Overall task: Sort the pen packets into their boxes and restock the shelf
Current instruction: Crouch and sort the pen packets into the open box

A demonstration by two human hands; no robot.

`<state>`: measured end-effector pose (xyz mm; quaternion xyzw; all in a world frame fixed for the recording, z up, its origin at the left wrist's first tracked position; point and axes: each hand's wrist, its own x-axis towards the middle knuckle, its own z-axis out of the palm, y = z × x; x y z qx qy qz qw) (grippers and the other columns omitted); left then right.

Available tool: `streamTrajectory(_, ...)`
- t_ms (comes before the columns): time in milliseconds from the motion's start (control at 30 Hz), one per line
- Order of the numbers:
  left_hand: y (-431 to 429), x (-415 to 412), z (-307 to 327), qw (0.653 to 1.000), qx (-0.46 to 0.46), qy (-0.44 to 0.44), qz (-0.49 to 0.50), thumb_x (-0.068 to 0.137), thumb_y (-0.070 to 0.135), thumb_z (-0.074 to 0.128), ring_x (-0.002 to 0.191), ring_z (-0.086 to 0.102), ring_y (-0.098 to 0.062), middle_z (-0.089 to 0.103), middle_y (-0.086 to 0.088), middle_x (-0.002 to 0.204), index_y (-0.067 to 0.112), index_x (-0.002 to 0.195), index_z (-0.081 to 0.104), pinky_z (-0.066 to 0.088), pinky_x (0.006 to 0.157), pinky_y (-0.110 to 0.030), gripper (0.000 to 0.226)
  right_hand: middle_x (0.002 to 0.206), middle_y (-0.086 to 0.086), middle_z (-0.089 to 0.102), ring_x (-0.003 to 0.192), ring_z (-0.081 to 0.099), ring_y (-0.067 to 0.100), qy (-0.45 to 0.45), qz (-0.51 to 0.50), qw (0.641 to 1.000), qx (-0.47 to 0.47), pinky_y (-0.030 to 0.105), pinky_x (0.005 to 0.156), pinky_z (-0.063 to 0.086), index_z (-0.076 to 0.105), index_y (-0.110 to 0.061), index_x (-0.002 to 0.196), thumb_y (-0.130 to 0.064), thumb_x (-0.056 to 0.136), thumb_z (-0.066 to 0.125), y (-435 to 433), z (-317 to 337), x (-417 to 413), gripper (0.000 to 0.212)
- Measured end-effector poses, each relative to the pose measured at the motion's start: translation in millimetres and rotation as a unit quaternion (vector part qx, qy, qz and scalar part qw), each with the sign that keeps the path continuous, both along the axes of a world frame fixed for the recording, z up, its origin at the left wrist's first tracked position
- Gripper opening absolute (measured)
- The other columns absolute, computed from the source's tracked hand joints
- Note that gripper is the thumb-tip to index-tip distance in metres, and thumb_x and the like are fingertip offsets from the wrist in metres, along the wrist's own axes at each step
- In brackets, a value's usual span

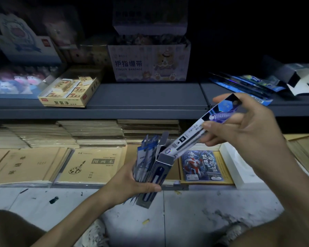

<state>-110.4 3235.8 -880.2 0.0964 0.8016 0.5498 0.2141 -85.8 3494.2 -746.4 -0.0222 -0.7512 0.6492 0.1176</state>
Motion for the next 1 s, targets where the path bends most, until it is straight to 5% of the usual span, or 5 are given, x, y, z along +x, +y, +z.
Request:
streamTrajectory(300, 5.2, 1.9, 2.1, 1.000, 0.000, -0.014, -0.024, 0.072, 0.012, 0.091, 0.101, 0.073, -0.005, 0.076, 0.018, 0.109, 0.029, 0.122, 0.057, 0.057, 0.083, -0.018, 0.063, 0.074, -0.006, 0.076, 0.060, 0.075, 0.012, 0.014, 0.016, 0.987, 0.162, 0.025, 0.061, 0.062, 0.063, -0.022, 0.115, -0.005, 0.088, 0.080, -12.4, -11.2, -2.3, 0.037)
streamTrajectory(567, 3.4, 1.3, 4.1, 0.999, -0.013, -0.028, -0.025, 0.068, 0.025, 0.092, 0.104, 0.073, -0.006, 0.076, 0.016, 0.111, 0.031, 0.123, 0.056, 0.060, 0.088, -0.025, 0.066, 0.076, 0.001, 0.078, 0.059, 0.075, 0.021, -0.053, 0.057, 0.993, 0.088, 0.034, 0.054, 0.062, 0.059, -0.019, 0.107, -0.003, 0.084, 0.083, -16.4, -13.1, -6.5, 0.036)
streamTrajectory(733, 6.3, 3.3, 9.6, 0.999, -0.008, -0.019, -0.033, 0.071, 0.019, 0.091, 0.102, 0.072, -0.002, 0.075, 0.021, 0.109, 0.032, 0.118, 0.057, 0.058, 0.084, -0.019, 0.059, 0.074, -0.020, 0.064, 0.070, 0.061, -0.002, -0.033, 0.069, 0.936, 0.343, 0.012, 0.058, 0.045, 0.065, -0.033, 0.097, -0.037, 0.084, 0.083, -27.2, -41.6, -9.2, 0.022)
streamTrajectory(900, 4.1, 3.7, 10.9, 0.999, -0.012, -0.030, -0.028, 0.071, 0.021, 0.091, 0.097, 0.072, 0.001, 0.075, 0.025, 0.103, 0.031, 0.116, 0.056, 0.060, 0.087, -0.022, 0.057, 0.079, -0.013, 0.069, 0.071, 0.064, 0.007, 0.004, 0.027, 0.973, 0.231, 0.021, 0.062, 0.052, 0.070, -0.033, 0.086, -0.030, 0.084, 0.084, -24.3, -43.1, -12.2, 0.015)
streamTrajectory(1000, 2.6, 2.9, 9.2, 0.999, -0.007, -0.038, -0.029, 0.071, 0.029, 0.093, 0.105, 0.074, -0.011, 0.077, 0.009, 0.113, 0.025, 0.127, 0.058, 0.060, 0.095, -0.038, 0.067, 0.079, -0.020, 0.070, 0.071, 0.064, 0.002, -0.024, 0.062, 0.953, 0.295, 0.019, 0.062, 0.049, 0.071, -0.035, 0.077, -0.029, 0.085, 0.082, -27.2, -50.5, -11.3, 0.015)
